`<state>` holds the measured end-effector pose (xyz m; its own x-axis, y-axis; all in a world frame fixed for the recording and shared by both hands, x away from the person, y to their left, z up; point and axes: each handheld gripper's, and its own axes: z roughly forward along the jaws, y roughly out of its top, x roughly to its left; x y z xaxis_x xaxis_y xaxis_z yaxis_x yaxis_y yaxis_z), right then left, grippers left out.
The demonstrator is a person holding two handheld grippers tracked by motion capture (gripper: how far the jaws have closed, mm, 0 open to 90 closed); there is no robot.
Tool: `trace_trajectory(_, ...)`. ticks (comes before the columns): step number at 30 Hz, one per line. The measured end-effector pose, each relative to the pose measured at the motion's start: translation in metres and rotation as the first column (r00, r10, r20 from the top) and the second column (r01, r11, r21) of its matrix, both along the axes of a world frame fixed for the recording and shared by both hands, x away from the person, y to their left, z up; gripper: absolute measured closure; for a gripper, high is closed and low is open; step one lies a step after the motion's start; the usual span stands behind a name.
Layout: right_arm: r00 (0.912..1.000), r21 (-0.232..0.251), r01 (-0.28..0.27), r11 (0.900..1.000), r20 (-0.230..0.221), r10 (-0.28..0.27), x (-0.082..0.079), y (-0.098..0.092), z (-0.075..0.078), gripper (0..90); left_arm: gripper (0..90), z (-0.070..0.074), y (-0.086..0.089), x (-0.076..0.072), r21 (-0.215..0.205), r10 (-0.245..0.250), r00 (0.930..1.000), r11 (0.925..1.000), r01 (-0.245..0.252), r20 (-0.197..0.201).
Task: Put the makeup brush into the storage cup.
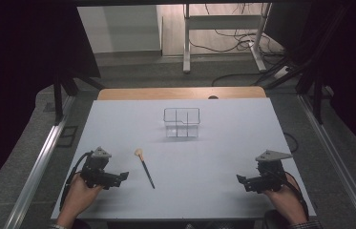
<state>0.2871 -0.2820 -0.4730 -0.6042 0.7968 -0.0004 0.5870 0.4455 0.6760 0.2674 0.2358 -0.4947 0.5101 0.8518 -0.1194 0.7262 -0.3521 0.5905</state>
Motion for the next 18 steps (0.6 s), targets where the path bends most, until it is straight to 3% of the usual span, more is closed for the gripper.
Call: trace_trajectory(18, 1.0, -0.013, 0.002, 1.0, -0.005, -0.002, 0.001, 0.0, -0.001, 0.5, 1.2, 0.001, -0.025, 0.027, 0.043, -0.051, 0.9976, 0.9976, 0.053, -0.047)
